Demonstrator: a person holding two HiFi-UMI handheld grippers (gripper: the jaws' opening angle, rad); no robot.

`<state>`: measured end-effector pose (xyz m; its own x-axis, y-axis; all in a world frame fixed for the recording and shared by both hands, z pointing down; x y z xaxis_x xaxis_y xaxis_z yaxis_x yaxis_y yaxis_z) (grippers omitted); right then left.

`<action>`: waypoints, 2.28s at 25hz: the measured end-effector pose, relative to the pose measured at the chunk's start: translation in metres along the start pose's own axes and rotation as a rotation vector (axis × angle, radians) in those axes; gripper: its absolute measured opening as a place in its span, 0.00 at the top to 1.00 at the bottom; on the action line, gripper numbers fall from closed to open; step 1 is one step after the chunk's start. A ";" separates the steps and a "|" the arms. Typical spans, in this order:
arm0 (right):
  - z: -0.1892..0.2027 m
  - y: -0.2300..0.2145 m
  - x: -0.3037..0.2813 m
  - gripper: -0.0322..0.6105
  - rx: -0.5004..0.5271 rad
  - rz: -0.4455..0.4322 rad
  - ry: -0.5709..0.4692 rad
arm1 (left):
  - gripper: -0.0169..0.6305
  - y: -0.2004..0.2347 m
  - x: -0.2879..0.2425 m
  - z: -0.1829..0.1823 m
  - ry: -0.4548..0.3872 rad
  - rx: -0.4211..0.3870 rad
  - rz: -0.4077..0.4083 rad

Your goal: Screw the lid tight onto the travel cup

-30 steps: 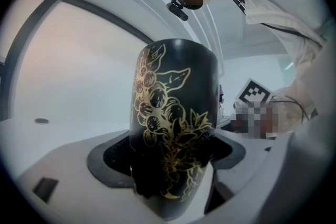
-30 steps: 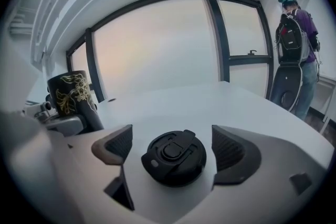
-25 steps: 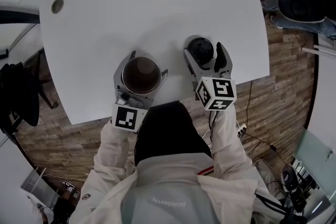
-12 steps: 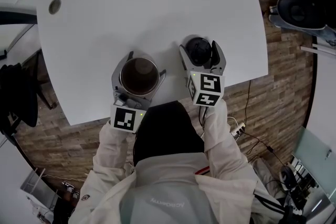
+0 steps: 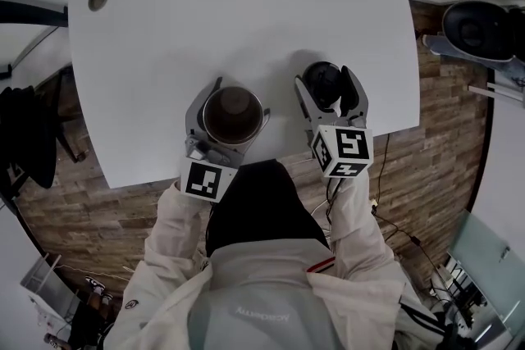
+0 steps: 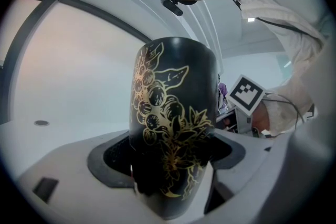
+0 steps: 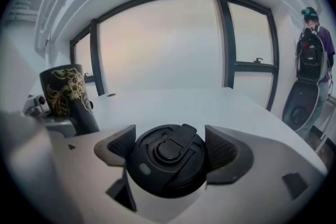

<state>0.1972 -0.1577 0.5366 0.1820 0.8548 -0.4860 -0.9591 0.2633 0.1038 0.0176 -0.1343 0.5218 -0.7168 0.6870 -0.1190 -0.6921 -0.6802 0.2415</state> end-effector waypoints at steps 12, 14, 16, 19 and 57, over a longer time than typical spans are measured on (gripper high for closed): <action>-0.151 0.070 0.070 0.28 0.274 -0.390 -0.255 | 0.35 0.003 0.004 -0.007 0.009 -0.087 0.039; -0.163 0.088 0.071 0.28 0.300 -0.475 -0.270 | 0.35 0.004 0.004 -0.007 0.004 -0.085 0.036; -0.169 0.106 0.070 0.28 0.341 -0.552 -0.278 | 0.35 0.004 0.003 -0.007 0.008 -0.081 0.036; -0.172 0.138 0.065 0.28 0.410 -0.654 -0.274 | 0.35 0.010 0.006 -0.007 0.004 -0.076 0.037; -0.144 0.184 0.045 0.28 0.374 -0.577 -0.151 | 0.36 0.009 0.008 -0.004 0.035 -0.101 0.153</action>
<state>-0.0019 -0.1351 0.4082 0.6932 0.5782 -0.4303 -0.5665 0.8062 0.1707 0.0053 -0.1353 0.5191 -0.8156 0.5655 -0.1227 -0.5786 -0.7995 0.1614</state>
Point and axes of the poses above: the fingertips, and each gripper's own axes: x backward along the fingers, y to its left, z out of its underside, the point moved 4 cm from there along x, backward along the fingers, and after that the axes turned 10 degrees about x, right-handed, at the moved point
